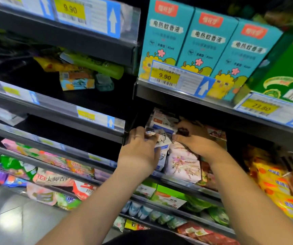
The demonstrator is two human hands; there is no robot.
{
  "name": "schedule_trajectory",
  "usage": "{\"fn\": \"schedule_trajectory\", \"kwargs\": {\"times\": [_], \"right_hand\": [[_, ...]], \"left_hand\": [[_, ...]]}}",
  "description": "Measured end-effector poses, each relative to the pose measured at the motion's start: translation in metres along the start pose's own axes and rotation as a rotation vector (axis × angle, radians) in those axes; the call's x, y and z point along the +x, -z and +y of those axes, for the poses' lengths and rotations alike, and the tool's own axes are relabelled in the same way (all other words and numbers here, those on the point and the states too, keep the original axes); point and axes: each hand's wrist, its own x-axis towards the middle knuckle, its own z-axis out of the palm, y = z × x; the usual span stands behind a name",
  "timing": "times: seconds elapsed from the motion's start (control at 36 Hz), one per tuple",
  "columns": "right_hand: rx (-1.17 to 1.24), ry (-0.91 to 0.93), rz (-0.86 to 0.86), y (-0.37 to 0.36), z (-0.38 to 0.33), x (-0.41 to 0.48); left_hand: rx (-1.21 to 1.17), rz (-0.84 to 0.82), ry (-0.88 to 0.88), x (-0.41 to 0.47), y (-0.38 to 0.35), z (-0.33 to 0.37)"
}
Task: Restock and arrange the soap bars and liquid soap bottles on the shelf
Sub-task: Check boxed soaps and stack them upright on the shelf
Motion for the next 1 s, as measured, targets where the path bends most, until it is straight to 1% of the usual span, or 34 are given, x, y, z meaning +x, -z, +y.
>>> {"fn": "schedule_trajectory", "kwargs": {"times": [0.08, 0.28, 0.39, 0.47, 0.58, 0.61, 0.69, 0.78, 0.83, 0.92, 1.0], "right_hand": [[0.042, -0.055, 0.004, -0.003, -0.003, 0.001], [0.021, -0.050, 0.080, -0.012, -0.009, 0.013], [0.024, -0.042, 0.100, -0.012, -0.009, 0.015], [0.111, -0.012, 0.136, -0.011, -0.004, 0.008], [0.246, 0.029, 0.280, -0.014, 0.004, -0.008], [0.297, 0.018, 0.311, -0.015, 0.005, -0.012], [0.452, -0.093, 0.391, -0.019, 0.012, -0.017], [0.550, -0.182, 0.418, -0.016, 0.013, -0.021], [0.649, -0.190, 0.452, -0.014, 0.013, -0.023], [0.592, -0.175, 0.501, -0.010, 0.020, -0.034], [0.375, -0.120, 0.516, -0.003, 0.039, -0.054]], "left_hand": [[-0.008, -0.037, 0.001, 0.003, 0.001, 0.006], [0.023, -0.103, 0.002, 0.010, 0.009, 0.008], [0.052, -0.093, -0.046, 0.015, 0.012, 0.009], [0.025, -0.092, -0.063, 0.019, 0.012, 0.008], [0.000, -0.067, -0.094, 0.022, 0.008, 0.005], [0.005, -0.065, -0.101, 0.021, 0.006, 0.005], [0.016, -0.062, -0.101, 0.022, 0.000, 0.001], [-0.022, -0.036, -0.084, 0.023, -0.003, -0.001], [-0.035, -0.035, -0.073, 0.022, -0.004, -0.001], [-0.040, -0.024, -0.071, 0.020, -0.003, 0.000], [-0.072, -0.025, -0.072, 0.017, 0.002, 0.006]]}}
